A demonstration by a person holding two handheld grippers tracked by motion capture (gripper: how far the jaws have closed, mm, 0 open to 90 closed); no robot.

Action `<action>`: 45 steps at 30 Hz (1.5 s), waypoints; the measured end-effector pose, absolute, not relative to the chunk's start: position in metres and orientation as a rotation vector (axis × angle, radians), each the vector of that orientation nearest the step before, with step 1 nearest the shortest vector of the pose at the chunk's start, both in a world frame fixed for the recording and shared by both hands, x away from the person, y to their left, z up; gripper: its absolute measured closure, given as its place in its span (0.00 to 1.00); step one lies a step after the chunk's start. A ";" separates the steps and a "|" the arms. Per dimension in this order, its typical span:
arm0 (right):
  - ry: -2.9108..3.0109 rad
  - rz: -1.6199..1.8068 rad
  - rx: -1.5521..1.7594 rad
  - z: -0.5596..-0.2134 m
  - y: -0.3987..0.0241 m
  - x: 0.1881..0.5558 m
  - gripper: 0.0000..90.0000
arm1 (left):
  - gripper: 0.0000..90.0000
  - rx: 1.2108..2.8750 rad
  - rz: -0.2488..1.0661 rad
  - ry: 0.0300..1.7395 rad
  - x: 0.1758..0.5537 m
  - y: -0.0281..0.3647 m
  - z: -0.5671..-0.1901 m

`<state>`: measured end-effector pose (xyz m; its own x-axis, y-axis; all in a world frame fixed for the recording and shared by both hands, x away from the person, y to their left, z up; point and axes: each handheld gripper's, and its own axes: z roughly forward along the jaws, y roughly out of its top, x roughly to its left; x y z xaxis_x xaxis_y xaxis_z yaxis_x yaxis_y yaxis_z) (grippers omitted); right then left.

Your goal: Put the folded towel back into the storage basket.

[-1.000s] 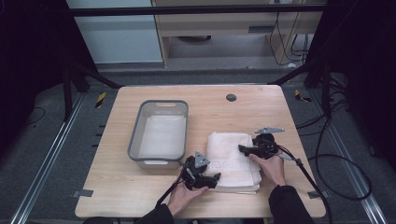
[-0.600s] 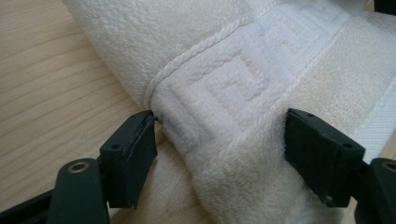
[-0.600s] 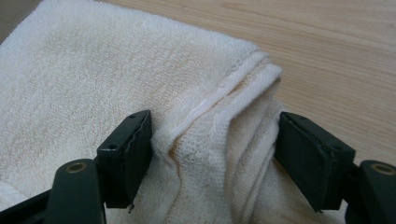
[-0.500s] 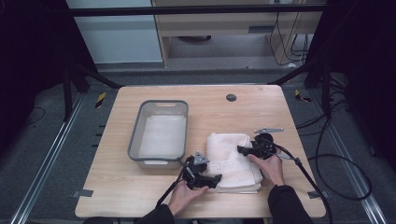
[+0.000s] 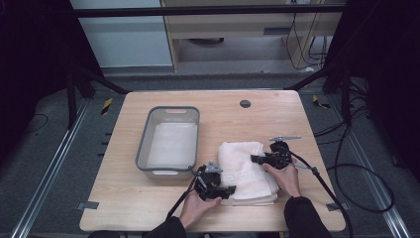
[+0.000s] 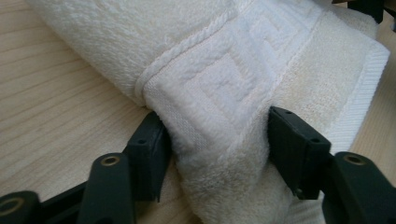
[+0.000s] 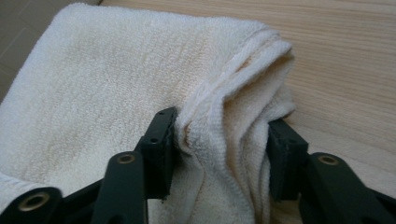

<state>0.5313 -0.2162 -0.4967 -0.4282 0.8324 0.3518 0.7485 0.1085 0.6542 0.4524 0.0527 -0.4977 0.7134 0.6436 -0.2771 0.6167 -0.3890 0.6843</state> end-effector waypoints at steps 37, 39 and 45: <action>2.193 1.436 1.527 -0.451 -0.223 0.512 0.74 | 0.75 1.994 0.016 0.881 0.440 0.065 -0.468; 2.191 1.440 1.520 -0.449 -0.223 0.511 0.74 | 0.75 1.990 0.018 0.877 0.440 0.065 -0.466; 2.157 1.470 1.495 -0.436 -0.223 0.506 0.74 | 0.75 1.971 0.036 0.857 0.438 0.068 -0.456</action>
<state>0.5062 -0.2234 -0.4364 -0.4994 0.7745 0.3883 0.6446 0.0326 0.7638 0.4376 0.0682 -0.4559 0.7539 0.5793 -0.3099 0.5514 -0.3016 0.7778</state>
